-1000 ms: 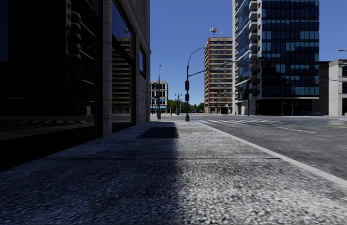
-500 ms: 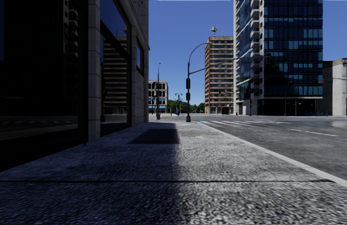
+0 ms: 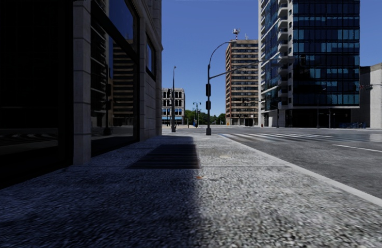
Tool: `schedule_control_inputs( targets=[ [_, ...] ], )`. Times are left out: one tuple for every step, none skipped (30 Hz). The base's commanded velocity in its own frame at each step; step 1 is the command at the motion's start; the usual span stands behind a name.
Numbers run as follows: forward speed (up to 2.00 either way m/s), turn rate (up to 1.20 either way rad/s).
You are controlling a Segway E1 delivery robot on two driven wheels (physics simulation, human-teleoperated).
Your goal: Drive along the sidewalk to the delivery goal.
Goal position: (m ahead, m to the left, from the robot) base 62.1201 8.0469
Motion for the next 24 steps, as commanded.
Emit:
schedule_control_inputs(
  targets=[
    [2.0,0.0],
    [2.0,0.0],
    [2.0,0.0],
    [2.0,0.0],
    [2.0,0.0],
    [2.0,0.0],
    [2.0,0.0],
    [2.0,0.0],
    [2.0,0.0],
    [2.0,0.0],
    [2.0,0.0],
    [2.0,0.0],
    [2.0,0.0],
    [2.0,0.0],
    [2.0,0.0],
    [2.0,0.0],
    [2.0,0.0],
    [2.0,0.0],
    [2.0,0.0],
    [2.0,0.0],
    [2.0,0.0],
    [2.0,0.0],
    [2.0,0.0],
    [2.0,0.0]
  ],
)
